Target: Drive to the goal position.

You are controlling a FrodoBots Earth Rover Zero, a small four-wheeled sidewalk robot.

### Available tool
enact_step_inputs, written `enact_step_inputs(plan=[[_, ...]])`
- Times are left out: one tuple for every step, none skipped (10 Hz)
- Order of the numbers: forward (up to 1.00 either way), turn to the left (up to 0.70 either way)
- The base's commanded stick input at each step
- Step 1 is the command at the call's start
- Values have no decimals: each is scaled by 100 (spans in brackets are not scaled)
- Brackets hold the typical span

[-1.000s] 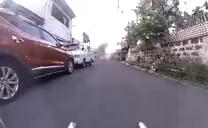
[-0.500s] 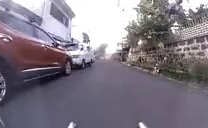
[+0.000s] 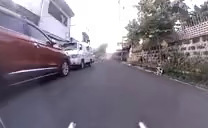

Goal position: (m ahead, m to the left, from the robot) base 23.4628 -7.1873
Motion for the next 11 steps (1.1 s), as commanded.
enact_step_inputs(plan=[[70,0],[70,0],[70,0],[70,0],[70,0],[70,15],[70,8],[70,0],[70,0],[70,0],[70,0]])
